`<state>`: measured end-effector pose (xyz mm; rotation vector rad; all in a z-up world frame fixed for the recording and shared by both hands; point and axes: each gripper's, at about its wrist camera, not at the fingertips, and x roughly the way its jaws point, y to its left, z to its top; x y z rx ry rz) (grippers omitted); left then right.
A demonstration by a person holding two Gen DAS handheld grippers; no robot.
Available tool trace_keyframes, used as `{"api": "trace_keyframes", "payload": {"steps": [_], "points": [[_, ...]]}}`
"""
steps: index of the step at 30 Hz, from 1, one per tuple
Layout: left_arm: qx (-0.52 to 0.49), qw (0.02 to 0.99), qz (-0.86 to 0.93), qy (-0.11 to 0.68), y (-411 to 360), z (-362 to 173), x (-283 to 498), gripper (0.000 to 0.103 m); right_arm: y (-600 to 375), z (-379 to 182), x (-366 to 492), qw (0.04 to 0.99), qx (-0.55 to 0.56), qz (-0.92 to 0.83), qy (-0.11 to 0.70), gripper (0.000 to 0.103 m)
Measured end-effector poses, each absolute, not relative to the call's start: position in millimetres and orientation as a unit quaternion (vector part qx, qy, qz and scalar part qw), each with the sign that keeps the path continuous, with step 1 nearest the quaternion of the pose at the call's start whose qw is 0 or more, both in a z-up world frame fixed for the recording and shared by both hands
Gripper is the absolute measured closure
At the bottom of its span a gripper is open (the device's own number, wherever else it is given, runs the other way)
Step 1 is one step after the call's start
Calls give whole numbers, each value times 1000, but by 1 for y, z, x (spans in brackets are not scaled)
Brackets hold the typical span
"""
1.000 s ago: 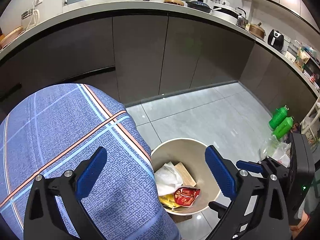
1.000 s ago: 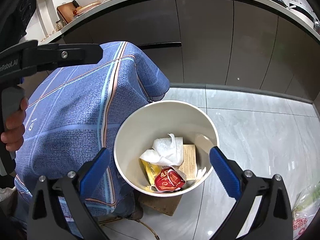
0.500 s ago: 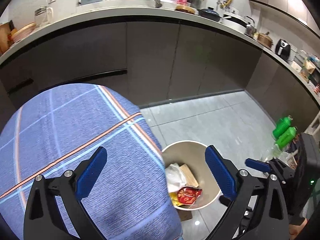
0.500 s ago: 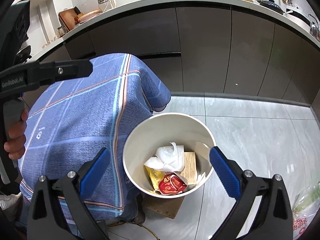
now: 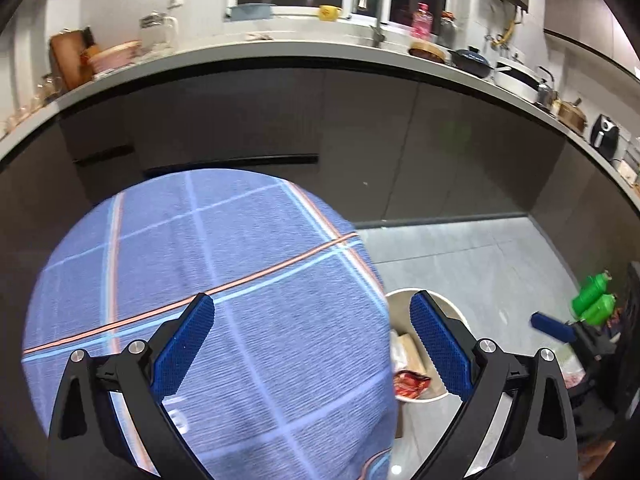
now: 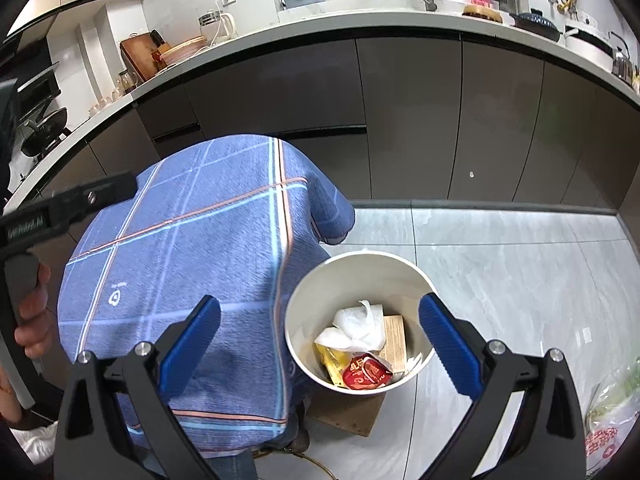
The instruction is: Collect trash
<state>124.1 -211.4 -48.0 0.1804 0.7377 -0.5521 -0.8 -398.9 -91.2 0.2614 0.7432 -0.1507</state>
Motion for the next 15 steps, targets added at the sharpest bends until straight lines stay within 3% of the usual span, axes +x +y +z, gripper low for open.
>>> {"api": "trace_keyframes", "payload": {"steps": [15], "points": [[80,915,-169,357,-123,-29,87,8,-329,-34,2,933,77,-64,344,3]]}}
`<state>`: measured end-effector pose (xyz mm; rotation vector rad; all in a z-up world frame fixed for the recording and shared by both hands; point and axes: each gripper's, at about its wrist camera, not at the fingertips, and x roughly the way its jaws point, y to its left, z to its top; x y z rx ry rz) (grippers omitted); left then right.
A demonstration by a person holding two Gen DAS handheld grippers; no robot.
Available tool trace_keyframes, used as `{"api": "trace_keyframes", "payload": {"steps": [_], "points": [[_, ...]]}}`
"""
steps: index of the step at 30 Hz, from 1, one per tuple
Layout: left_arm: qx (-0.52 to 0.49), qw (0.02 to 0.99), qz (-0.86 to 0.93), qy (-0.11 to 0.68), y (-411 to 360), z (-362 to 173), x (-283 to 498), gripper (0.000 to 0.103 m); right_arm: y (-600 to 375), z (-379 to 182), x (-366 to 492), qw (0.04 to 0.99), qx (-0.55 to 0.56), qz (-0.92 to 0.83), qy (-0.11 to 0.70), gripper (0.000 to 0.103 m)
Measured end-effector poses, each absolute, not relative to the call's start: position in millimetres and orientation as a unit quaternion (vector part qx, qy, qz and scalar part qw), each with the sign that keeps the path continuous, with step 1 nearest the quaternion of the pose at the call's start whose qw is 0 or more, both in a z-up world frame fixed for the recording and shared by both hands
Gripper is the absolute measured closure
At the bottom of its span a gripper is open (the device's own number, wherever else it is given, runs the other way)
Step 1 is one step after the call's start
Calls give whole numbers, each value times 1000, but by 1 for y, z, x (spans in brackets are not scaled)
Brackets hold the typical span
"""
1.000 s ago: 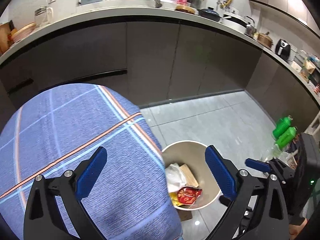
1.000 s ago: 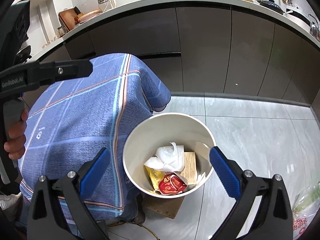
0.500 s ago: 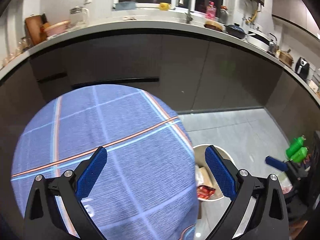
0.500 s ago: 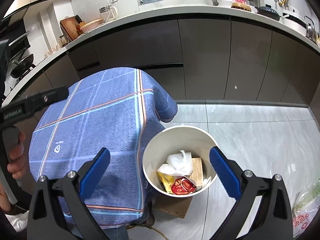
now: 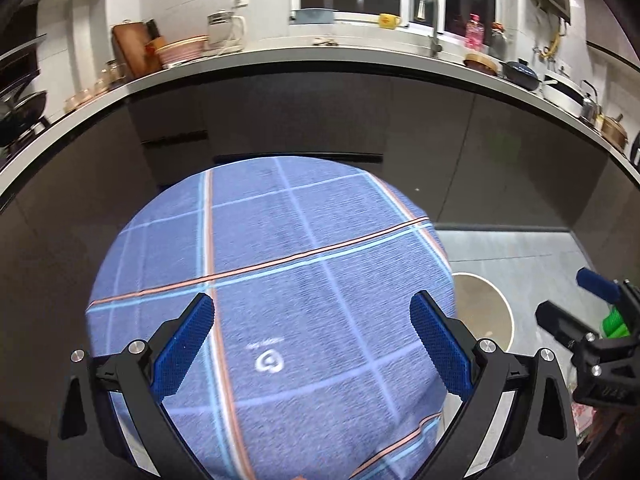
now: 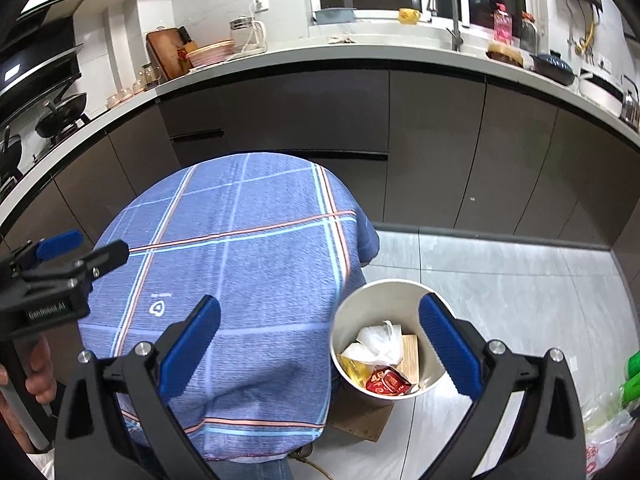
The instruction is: Collect trash
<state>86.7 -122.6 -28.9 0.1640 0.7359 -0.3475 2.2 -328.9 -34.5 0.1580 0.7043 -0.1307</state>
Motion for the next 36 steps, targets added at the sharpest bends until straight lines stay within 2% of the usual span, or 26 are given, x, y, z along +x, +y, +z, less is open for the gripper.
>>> {"api": "trace_keyframes", "payload": {"steps": [14,36], "points": [[48,922,-129,361,-67,-18,54,8,-282,-5,-12,934,28,-95,342,3],[35,933,-118,339,-40,4,21,8,-258,23,-40,944,16,-99,316,3]]}}
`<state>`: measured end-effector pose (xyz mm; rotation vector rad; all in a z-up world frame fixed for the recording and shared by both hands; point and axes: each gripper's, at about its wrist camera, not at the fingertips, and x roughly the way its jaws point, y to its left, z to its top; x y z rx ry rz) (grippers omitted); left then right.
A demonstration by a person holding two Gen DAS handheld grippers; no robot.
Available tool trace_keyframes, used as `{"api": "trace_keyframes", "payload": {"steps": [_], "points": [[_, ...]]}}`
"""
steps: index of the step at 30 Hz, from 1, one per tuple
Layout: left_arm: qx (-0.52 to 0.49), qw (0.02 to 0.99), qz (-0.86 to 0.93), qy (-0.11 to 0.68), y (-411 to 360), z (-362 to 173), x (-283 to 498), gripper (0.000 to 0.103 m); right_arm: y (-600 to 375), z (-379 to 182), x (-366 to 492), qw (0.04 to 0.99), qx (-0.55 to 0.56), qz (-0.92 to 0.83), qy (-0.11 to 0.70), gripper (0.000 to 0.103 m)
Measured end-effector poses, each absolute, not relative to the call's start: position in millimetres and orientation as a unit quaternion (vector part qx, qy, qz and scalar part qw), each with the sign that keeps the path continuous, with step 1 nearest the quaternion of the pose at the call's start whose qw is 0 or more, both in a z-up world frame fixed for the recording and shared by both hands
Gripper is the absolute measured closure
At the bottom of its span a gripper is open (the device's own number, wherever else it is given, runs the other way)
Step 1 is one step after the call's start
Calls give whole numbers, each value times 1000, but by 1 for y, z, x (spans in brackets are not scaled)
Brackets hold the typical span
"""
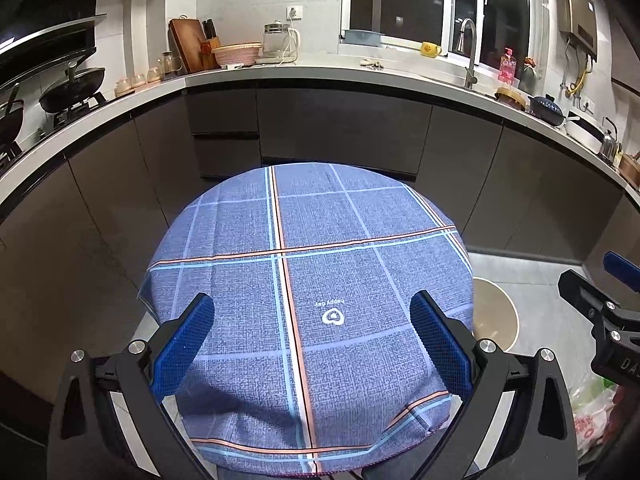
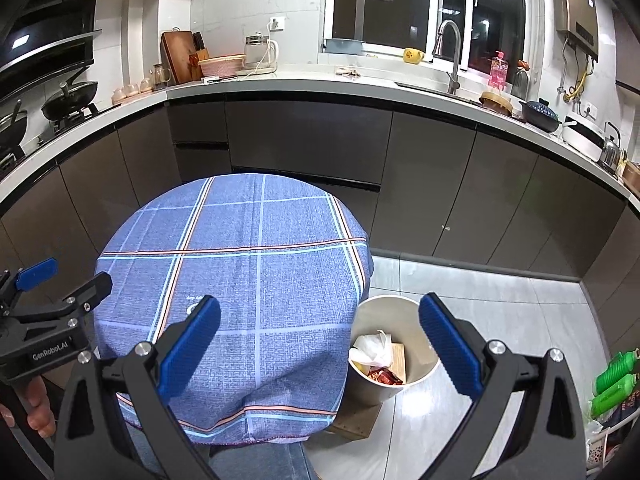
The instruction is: Collect trash
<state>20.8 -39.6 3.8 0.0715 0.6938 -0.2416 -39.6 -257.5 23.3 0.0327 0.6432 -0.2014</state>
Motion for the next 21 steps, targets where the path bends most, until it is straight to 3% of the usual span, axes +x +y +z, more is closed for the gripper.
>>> {"api": "trace_keyframes", "payload": {"steps": [21], "points": [[25,931,-123,342,-36,1,21,8,-255,25,-38,943,15,-95,318,3]]}}
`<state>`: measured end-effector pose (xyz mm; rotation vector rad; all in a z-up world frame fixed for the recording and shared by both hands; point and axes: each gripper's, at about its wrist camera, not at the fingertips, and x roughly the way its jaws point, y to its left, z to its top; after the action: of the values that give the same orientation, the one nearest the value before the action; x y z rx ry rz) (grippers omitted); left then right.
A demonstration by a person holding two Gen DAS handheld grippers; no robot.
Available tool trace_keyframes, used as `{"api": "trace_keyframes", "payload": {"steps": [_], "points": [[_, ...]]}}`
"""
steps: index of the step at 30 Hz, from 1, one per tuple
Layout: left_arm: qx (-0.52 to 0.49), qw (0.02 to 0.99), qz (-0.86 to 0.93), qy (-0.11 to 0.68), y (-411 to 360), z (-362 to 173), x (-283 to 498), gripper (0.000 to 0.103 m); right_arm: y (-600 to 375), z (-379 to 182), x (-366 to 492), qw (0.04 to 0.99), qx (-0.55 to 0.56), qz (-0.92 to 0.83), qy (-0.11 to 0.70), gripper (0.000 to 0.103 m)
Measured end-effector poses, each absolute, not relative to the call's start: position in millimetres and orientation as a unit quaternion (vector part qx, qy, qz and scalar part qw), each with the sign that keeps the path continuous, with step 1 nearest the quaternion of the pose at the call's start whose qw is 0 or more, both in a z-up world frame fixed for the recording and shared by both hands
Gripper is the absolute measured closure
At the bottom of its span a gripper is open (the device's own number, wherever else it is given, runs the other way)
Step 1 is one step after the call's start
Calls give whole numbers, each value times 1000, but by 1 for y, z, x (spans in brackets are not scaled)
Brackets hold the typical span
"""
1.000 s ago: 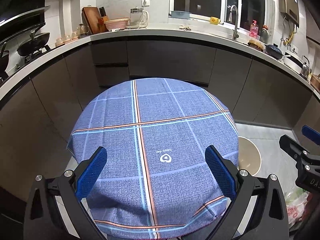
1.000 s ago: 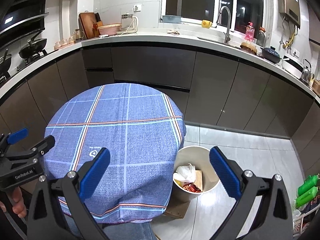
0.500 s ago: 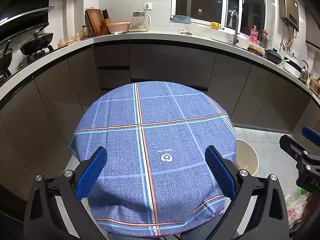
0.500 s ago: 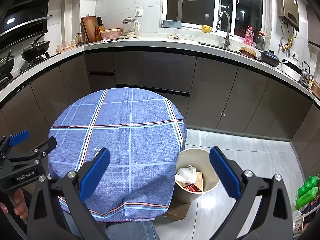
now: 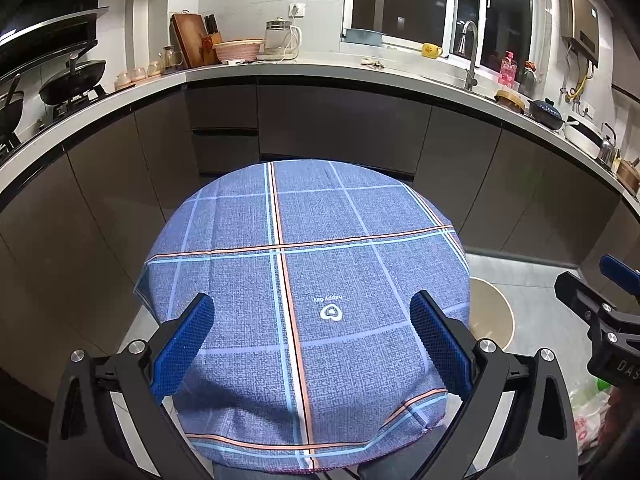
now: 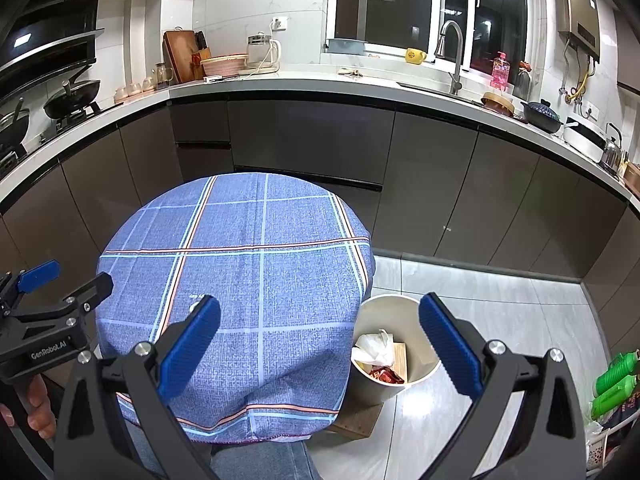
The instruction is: Collect trash
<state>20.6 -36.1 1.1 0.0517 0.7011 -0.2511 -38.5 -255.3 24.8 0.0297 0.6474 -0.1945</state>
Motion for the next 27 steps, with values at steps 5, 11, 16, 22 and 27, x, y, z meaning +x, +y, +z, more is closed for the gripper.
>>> {"api": "trace_keyframes", "payload": {"steps": [5,11,16,22,27], "points": [[24,931,-124,342,-37,2,21,8,-256,24,-38,943,15,-97,317,3],[25,931,-124,342,-37,2,21,8,-257,24,-38,944,15,-97,316,3],[24,931,-124,342,-37,1,20,8,-258,23,-38,944,16,-97,316,3],[23,931,-125,343,-38,1,21,8,-258,23,-38,944,16,-97,316,3],[22,930,-126,343,-38,-1,21,8,-258,23,-38,944,16,-97,315,3]]}}
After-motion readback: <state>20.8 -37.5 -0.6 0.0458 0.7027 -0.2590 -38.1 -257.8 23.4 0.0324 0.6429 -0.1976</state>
